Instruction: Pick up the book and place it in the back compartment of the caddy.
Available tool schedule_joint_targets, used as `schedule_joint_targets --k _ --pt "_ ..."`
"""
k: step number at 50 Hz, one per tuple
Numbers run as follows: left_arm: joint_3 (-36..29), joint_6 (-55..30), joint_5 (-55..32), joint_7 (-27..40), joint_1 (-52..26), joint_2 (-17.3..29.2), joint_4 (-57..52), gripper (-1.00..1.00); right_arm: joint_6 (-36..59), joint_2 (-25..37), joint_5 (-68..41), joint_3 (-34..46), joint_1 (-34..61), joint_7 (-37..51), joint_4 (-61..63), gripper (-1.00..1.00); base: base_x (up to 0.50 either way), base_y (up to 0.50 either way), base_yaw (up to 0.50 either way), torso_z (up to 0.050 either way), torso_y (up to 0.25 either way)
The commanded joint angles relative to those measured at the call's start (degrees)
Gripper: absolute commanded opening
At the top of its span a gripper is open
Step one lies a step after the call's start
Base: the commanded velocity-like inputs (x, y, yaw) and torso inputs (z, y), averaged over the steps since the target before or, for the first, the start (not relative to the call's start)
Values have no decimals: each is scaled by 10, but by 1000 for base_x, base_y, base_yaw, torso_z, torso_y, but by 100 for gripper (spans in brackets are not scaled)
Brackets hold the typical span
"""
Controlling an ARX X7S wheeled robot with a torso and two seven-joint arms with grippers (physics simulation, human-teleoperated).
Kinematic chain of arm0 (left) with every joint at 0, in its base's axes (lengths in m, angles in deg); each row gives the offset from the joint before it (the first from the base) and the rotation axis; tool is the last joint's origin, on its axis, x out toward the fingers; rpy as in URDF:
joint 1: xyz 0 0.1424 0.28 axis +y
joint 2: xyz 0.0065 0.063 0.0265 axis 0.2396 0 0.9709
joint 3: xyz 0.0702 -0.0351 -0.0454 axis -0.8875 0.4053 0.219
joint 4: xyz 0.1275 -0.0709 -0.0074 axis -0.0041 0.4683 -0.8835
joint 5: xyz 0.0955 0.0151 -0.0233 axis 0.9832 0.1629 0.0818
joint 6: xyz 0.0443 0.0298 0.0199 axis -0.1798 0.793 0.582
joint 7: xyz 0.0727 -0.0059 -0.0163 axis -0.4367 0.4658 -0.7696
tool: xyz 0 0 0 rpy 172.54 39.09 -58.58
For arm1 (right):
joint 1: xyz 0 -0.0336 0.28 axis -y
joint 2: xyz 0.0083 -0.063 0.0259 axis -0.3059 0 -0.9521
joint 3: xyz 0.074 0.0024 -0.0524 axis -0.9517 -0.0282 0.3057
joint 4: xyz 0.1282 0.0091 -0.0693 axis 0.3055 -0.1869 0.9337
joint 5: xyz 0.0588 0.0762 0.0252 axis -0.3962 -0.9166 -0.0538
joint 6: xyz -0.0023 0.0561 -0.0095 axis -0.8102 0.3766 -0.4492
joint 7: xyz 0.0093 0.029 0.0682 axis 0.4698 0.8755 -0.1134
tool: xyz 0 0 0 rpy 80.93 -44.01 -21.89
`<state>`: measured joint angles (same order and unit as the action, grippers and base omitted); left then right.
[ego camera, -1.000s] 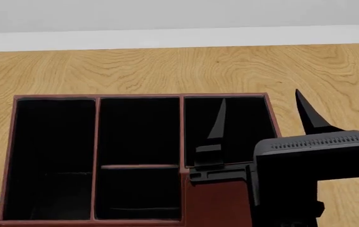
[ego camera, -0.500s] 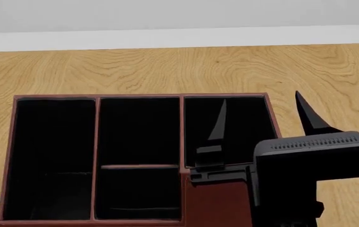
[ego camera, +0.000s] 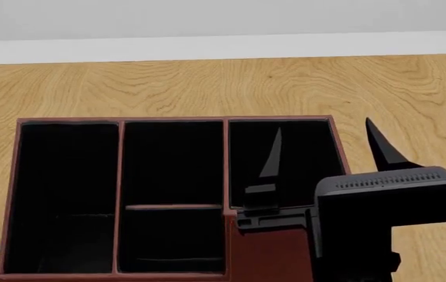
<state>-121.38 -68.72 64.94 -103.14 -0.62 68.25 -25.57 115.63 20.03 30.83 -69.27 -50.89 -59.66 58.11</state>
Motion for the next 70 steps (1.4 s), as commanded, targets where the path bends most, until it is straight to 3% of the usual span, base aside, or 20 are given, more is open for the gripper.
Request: schedule_joint_targets --k 1,23,32,48,56,70 --pt "-5 6 4 5 14 2 5 100 -2 1 -1 3 -1 2 -4 100 0 0 0 0 0" --pt "-19 26 23 22 37 4 25 100 -6 1 -2 10 1 5 -13 100 0 0 0 0 0" --pt "-21 49 25 -1 23 -18 91 100 -10 6 -1 11 -2 6 -12 100 0 0 0 0 0" --pt "-54 180 66 -60 -20 -113 338 100 -17 11 12 22 0 11 -28 100 0 0 0 0 0" --pt "-60 178 61 -63 25 -103 299 100 -6 12 11 25 2 15 -22 100 0 0 0 0 0" --pt "-61 224 63 -72 33 -136 387 100 3 10 13 34 14 18 -30 100 0 0 0 0 0"
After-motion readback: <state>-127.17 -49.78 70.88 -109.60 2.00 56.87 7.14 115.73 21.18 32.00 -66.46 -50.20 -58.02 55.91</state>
